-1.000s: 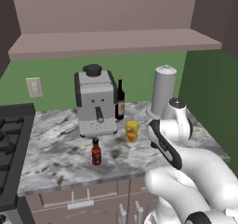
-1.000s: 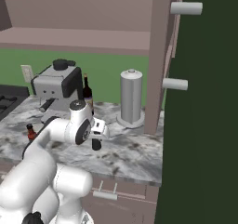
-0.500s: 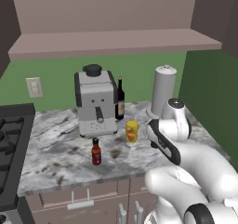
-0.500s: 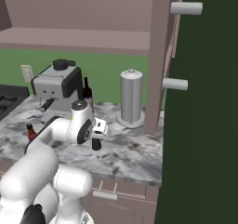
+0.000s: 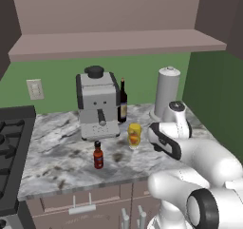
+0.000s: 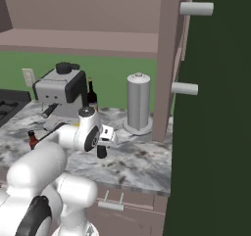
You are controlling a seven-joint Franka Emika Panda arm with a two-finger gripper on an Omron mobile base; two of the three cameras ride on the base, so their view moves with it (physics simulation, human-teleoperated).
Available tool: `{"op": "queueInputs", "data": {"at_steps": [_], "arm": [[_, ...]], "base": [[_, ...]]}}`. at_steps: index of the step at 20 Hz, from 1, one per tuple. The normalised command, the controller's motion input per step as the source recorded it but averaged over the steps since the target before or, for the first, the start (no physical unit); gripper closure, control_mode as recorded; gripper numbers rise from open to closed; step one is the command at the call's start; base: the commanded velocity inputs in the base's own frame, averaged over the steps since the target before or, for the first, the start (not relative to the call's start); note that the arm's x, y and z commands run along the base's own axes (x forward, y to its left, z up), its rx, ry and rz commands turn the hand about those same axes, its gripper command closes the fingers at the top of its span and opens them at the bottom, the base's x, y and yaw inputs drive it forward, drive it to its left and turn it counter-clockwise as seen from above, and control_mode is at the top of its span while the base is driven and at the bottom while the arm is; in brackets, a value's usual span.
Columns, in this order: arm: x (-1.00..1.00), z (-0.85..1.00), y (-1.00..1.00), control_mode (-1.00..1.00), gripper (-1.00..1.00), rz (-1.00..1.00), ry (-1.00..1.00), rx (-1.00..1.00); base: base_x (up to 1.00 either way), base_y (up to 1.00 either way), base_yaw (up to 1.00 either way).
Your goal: There are various items on the counter. Only move the condiments/shakers into the cabinet.
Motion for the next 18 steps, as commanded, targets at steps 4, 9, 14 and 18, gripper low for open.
{"op": "queueInputs", "data": {"at_steps": [4,9,14,18], "arm": [[0.12,-0.24,0.05,-1.0,-1.0,0.0,0.0,0.0],[0.16,-0.21,0.04,-1.0,-1.0,0.0,0.0,0.0],[0.13,-0.19,0.0,-1.0,1.0,0.0,-0.03,0.0],[0.02,-0.04,0.0,-1.0,1.0,0.0,0.0,0.0]], "base": [[0.0,0.0,0.0],[0.0,0.0,0.0],[0.0,0.0,0.0],[0.0,0.0,0.0]]}}
